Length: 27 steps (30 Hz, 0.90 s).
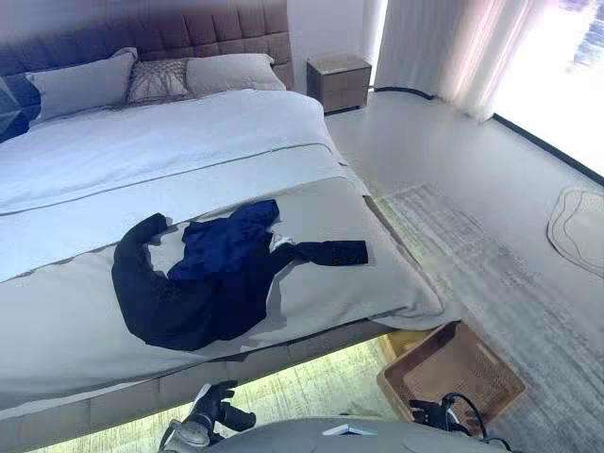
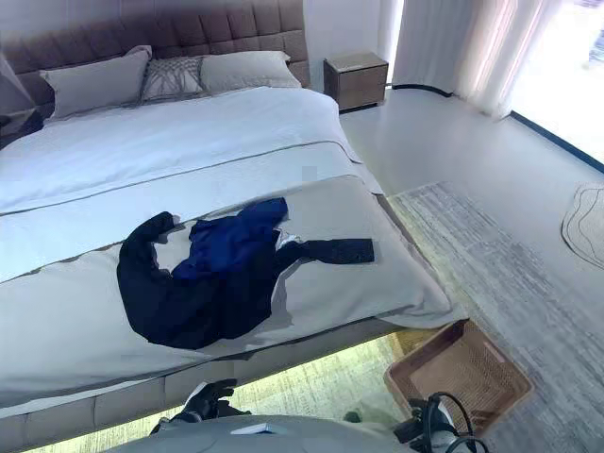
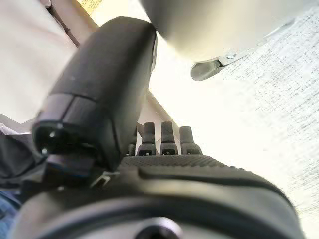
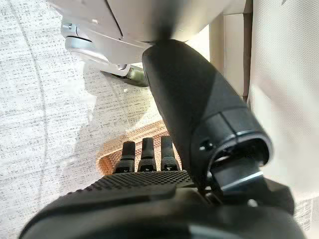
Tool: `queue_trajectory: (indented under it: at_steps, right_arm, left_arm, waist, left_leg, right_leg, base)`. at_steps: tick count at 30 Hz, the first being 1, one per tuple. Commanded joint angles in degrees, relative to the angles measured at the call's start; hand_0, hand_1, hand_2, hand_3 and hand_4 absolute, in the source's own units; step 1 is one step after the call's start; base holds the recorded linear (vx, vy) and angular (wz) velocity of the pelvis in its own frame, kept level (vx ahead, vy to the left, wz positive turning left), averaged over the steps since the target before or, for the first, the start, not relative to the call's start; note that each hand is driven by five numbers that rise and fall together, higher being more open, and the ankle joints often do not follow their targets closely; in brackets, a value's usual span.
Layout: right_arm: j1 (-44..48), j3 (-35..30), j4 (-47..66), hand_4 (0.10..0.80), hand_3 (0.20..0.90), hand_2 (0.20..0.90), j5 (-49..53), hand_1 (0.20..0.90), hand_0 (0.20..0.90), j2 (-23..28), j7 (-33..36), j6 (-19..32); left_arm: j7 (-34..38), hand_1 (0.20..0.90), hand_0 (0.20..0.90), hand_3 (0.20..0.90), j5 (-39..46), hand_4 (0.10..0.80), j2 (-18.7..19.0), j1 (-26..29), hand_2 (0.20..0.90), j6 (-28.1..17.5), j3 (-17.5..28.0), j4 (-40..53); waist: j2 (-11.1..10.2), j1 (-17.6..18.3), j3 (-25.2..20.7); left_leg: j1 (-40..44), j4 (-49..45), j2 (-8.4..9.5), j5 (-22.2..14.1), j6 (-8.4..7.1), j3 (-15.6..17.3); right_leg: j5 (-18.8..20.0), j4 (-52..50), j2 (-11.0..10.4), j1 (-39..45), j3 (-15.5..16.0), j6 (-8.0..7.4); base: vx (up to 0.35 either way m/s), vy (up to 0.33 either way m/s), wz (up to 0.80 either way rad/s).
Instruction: Pick up the clothes from the bed and place them into the basket
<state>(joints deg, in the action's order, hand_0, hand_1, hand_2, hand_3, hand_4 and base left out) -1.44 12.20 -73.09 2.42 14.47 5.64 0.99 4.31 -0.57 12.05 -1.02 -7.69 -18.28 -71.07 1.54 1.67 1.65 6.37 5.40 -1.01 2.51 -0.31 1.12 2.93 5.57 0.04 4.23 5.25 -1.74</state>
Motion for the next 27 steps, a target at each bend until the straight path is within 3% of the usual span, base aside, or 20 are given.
queue_trajectory:
  at_steps: [1,10,27]
  right_arm:
    - [5.48,1.82,-1.67,0.8,0.9,0.9,1.57,0.9,0.9,-2.82,-1.47,1.53]
    - [5.81,1.65,-1.66,0.8,0.9,0.9,2.13,0.9,0.9,-2.78,-3.44,1.29]
    - [5.76,1.89,-1.86,0.8,0.9,0.9,2.05,0.9,0.9,-3.28,-2.42,1.33]
  left_arm:
    - [-0.46,0.9,0.9,0.9,-1.43,0.8,-0.25,4.34,0.9,-3.63,-1.95,-0.39]
    - [-7.2,0.9,0.9,0.9,0.49,0.8,-0.44,4.45,0.9,-1.08,-2.2,-0.64]
    - [-5.72,0.9,0.9,0.9,0.19,0.8,-0.39,4.69,0.9,-1.79,-1.59,-1.15]
  waist:
    - [-1.72,-0.53,1.65]
    - [-1.64,-0.56,1.87]
    - [-1.37,-0.51,2.08]
  left_leg:
    - [2.01,-0.4,3.9,-4.24,2.48,-0.82]
    - [1.98,-0.4,3.96,-4.21,2.55,-0.83]
    - [1.93,-0.4,3.98,-4.0,2.62,-0.91]
  right_leg:
    - [-1.54,-0.88,-0.63,3.27,-2.67,-1.34]
    - [-1.57,-1.05,-0.61,3.16,-2.54,-1.28]
    - [-1.61,-1.12,-0.54,3.15,-2.43,-1.04]
  base:
    - [0.0,0.0,0.0]
    - [0.0,0.0,0.0]
    - [-0.001,-0.002,0.0]
